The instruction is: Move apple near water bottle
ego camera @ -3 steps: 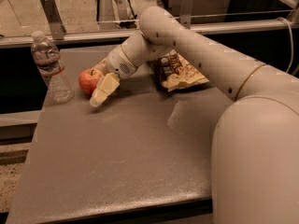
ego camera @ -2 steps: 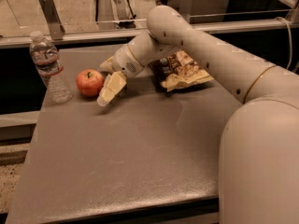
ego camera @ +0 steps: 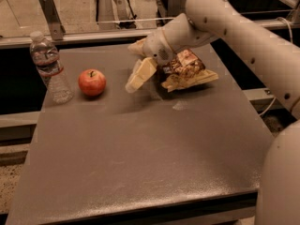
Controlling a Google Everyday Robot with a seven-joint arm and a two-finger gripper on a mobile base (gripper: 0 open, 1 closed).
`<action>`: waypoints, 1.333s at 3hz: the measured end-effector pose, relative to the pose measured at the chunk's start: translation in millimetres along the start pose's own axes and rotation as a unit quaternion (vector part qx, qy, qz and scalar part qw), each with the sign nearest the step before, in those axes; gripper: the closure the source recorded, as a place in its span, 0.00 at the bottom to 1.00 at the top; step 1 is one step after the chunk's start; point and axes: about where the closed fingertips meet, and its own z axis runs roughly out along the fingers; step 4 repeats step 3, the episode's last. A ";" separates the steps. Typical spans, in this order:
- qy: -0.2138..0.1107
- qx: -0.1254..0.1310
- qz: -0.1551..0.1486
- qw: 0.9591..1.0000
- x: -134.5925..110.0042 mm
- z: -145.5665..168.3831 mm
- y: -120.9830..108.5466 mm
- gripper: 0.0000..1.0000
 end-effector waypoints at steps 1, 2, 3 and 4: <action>-0.020 0.044 -0.012 0.999 3.8 -53.0 -4.3 0.00; -0.046 0.100 -0.029 0.994 12.1 -118.8 0.5 0.00; -0.046 0.100 -0.029 0.994 12.1 -118.7 0.5 0.00; -0.046 0.100 -0.029 0.994 12.1 -118.7 0.5 0.00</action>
Offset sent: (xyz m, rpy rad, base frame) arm -0.0103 -0.1694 0.1008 0.1527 -0.2755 -0.2053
